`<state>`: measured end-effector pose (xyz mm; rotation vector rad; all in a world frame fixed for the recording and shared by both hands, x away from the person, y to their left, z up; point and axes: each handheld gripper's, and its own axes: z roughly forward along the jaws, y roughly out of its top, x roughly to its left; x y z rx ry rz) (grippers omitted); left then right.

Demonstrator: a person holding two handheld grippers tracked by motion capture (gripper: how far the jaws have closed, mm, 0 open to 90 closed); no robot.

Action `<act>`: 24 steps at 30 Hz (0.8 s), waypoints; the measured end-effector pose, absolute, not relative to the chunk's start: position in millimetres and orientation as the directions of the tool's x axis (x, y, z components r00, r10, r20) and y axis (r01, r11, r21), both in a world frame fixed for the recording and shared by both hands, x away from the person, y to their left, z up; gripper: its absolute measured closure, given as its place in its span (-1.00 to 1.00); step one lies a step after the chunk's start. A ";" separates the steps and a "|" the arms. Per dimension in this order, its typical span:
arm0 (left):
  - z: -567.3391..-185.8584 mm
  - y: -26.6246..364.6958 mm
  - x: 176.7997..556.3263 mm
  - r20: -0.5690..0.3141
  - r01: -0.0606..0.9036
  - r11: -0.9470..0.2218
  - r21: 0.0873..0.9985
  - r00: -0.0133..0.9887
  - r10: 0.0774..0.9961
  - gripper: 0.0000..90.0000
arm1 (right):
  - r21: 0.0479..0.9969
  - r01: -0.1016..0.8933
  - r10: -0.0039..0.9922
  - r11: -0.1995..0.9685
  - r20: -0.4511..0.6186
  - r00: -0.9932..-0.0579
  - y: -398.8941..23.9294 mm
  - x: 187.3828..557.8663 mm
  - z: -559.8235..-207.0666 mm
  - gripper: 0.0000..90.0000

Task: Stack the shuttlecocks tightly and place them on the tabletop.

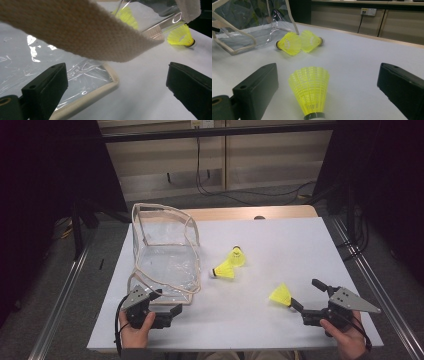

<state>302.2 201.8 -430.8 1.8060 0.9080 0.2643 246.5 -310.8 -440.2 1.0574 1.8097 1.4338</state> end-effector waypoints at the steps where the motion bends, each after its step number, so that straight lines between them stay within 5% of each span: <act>1: -430.9 201.4 302.5 -0.231 0.458 -0.163 0.874 0.687 0.689 -0.92 | 0.970 0.220 0.862 0.103 0.023 -0.507 -311.5 246.5 -439.9 -0.92; 24: -432.9 202.3 306.5 -0.232 0.460 -0.166 0.872 0.688 0.688 -0.91 | 0.934 0.318 0.851 0.161 0.032 -0.525 -306.5 264.5 -432.6 -0.92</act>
